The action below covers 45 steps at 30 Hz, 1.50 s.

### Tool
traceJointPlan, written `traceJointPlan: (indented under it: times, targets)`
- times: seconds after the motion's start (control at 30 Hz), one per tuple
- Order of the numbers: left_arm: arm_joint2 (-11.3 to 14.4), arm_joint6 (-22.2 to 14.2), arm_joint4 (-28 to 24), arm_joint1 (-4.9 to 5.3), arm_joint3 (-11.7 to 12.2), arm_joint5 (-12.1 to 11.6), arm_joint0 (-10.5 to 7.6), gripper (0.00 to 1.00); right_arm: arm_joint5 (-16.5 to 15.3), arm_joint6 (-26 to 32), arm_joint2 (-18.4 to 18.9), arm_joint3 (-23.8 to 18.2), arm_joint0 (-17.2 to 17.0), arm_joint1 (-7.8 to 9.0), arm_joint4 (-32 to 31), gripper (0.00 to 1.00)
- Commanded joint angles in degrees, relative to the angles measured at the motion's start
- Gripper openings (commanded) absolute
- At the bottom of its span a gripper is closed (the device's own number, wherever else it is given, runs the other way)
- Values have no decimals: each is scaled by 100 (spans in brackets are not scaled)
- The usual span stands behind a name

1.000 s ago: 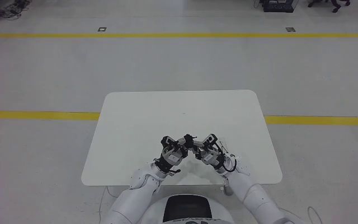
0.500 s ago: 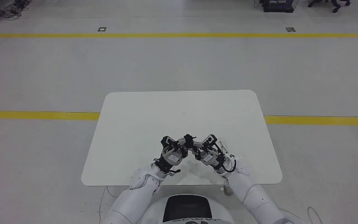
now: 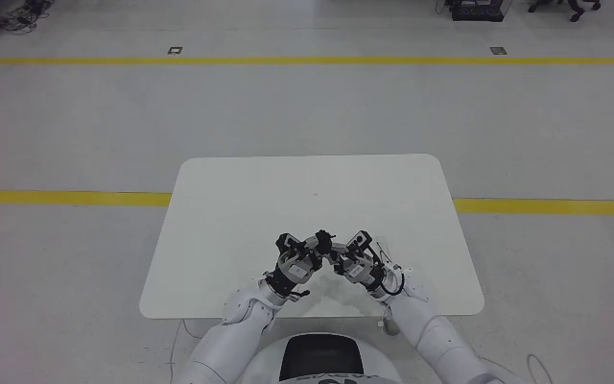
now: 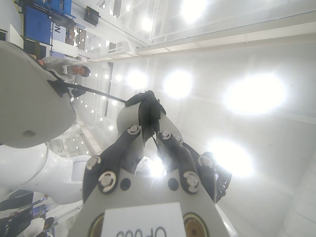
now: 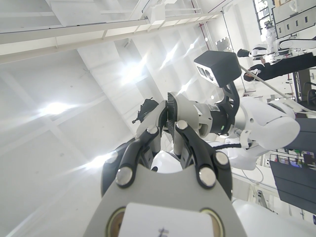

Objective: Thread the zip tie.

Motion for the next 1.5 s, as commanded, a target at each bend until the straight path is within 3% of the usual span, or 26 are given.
traceJointPlan:
  times: [0.0, 1.47]
  targets:
    - [0, 0, 0, 0, 0, 0, 0, 0, 2, -2, -1, 5, 1, -2, -7, 0]
    - [0, 0, 0, 0, 0, 0, 0, 0, -92, -216, -6, 95, 37, -13, -308, 0]
